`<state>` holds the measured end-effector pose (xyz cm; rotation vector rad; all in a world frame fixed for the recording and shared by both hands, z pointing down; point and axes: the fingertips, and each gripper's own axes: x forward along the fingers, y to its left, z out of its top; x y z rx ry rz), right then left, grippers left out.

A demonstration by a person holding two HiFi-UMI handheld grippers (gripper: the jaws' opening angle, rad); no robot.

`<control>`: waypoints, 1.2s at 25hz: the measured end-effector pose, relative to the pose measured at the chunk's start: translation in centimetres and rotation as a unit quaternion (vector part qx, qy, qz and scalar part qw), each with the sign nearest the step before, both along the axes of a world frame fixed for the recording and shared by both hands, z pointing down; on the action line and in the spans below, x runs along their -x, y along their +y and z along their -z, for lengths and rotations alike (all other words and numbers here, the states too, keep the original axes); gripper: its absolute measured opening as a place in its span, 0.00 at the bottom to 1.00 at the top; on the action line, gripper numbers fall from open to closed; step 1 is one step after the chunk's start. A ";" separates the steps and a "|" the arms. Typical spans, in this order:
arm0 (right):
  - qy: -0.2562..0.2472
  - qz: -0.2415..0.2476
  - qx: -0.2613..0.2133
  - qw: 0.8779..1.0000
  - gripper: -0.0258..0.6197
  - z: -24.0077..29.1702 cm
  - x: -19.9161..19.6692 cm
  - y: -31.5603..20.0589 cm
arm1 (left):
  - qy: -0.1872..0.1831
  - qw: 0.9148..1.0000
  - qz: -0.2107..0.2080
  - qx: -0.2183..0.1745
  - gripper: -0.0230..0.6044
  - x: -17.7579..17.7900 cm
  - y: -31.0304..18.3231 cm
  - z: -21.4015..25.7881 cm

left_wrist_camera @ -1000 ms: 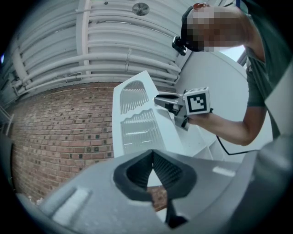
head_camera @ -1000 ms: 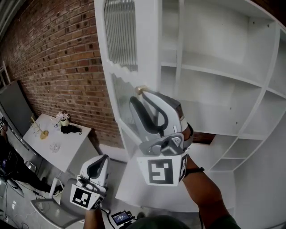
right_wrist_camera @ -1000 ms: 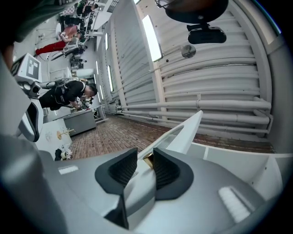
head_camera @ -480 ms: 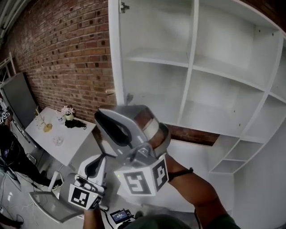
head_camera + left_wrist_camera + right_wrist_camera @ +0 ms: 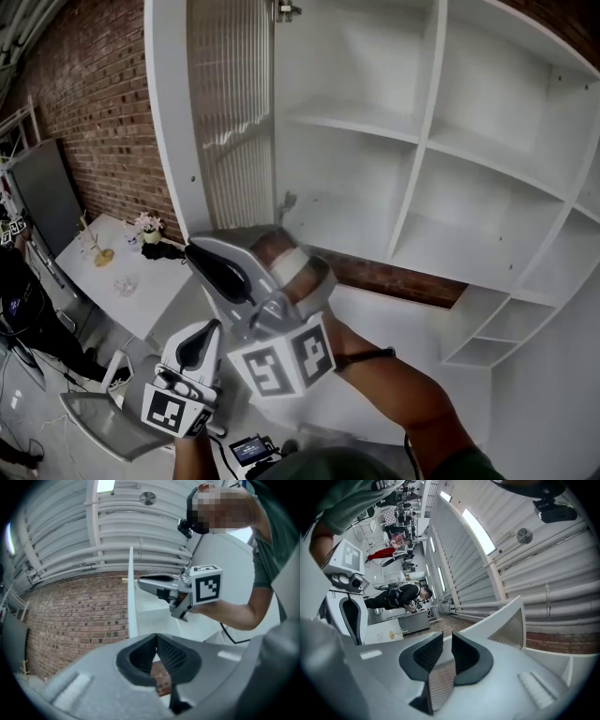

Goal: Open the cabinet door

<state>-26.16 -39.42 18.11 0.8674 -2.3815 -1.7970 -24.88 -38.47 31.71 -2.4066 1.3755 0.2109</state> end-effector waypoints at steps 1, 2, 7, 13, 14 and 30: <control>0.000 0.000 0.002 1.000 0.14 0.0 0.0 0.0 | -0.004 1.000 0.004 0.005 0.04 0.2 -0.1 -0.3; 0.000 -0.001 0.004 1.000 0.14 0.1 0.0 0.1 | -0.004 1.000 0.003 0.004 0.04 0.2 0.0 -0.1; -0.001 -0.007 0.012 1.000 0.14 1.1 0.0 1.1 | 0.007 1.000 -0.023 -0.016 0.04 -0.4 1.3 2.5; -0.004 -0.014 0.018 1.000 0.13 -0.2 -2.2 1.0 | 0.001 0.999 -0.030 -0.021 0.04 -1.9 1.1 1.7; -0.004 -0.016 0.020 1.000 0.13 -0.3 -2.5 1.1 | -0.003 1.000 -0.027 -0.015 0.04 -2.0 1.1 1.5; -0.111 0.006 0.218 0.970 0.05 -3.4 -11.7 2.0 | -0.008 0.998 -0.050 -0.024 0.04 -5.8 3.9 2.5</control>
